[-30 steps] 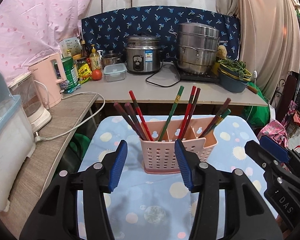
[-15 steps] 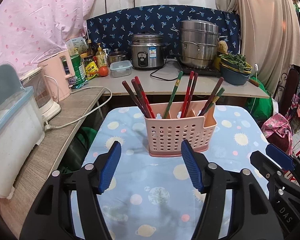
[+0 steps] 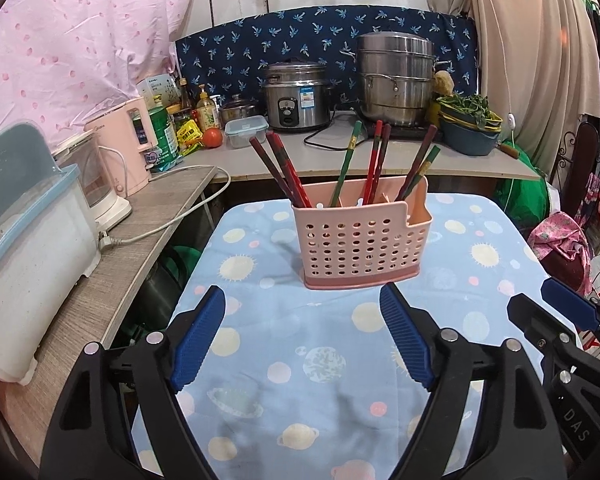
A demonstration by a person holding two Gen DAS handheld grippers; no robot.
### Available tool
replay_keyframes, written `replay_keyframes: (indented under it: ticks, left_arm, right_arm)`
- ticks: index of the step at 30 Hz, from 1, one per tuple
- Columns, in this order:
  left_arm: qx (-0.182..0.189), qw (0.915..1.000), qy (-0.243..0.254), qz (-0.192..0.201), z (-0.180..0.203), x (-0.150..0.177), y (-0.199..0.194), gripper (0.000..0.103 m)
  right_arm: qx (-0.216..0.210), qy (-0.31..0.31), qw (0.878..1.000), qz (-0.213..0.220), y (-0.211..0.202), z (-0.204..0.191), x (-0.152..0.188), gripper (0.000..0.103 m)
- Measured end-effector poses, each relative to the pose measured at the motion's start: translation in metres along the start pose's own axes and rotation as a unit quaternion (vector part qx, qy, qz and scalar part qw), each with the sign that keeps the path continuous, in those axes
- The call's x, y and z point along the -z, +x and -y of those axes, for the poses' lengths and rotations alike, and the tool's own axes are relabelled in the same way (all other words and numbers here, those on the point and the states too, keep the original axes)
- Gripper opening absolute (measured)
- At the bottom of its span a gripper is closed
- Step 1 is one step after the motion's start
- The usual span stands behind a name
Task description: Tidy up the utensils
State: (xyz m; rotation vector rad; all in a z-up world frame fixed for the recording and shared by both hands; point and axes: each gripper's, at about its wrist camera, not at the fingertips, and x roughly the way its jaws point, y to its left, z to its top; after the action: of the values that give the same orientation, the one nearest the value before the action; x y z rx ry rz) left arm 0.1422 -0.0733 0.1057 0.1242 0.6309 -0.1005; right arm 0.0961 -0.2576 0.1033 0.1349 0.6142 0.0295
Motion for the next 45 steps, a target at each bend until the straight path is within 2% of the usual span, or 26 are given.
replay_keyframes:
  ticks: [4,8,12,31,37,39,45]
  left_arm:
    - [0.001,1.0000,-0.002,-0.006,-0.002,0.007,0.000,0.077]
    - [0.001,0.9999,-0.006,-0.012,-0.004,0.014,0.000,0.078]
    - [0.001,0.9998,-0.011,-0.017,-0.006,0.020,0.000,0.083]
    - [-0.010,0.9993,-0.014,-0.033,-0.012,0.041,0.005,0.093]
    - [-0.016,0.9991,-0.015,-0.036,-0.014,0.044,0.008,0.095]
    - [-0.017,0.9991,-0.014,-0.037,-0.014,0.045,0.008,0.095]
    - [-0.022,0.9989,-0.008,-0.040,-0.012,0.046,0.010,0.095]
  right_arm:
    - [0.011,-0.008,1.000,-0.002,-0.001,-0.003,0.006,0.043]
    - [0.017,-0.013,1.000,-0.002,-0.003,-0.006,0.010,0.051]
    - [0.030,-0.017,0.999,0.002,-0.005,-0.008,0.015,0.057]
    - [0.040,-0.004,0.999,-0.026,0.001,-0.006,0.032,0.084]
    - [0.046,-0.009,0.998,-0.035,0.005,-0.006,0.037,0.085]
    - [0.046,-0.012,0.998,-0.036,0.005,-0.007,0.037,0.090]
    - [0.046,-0.013,0.998,-0.035,0.004,-0.007,0.038,0.090]
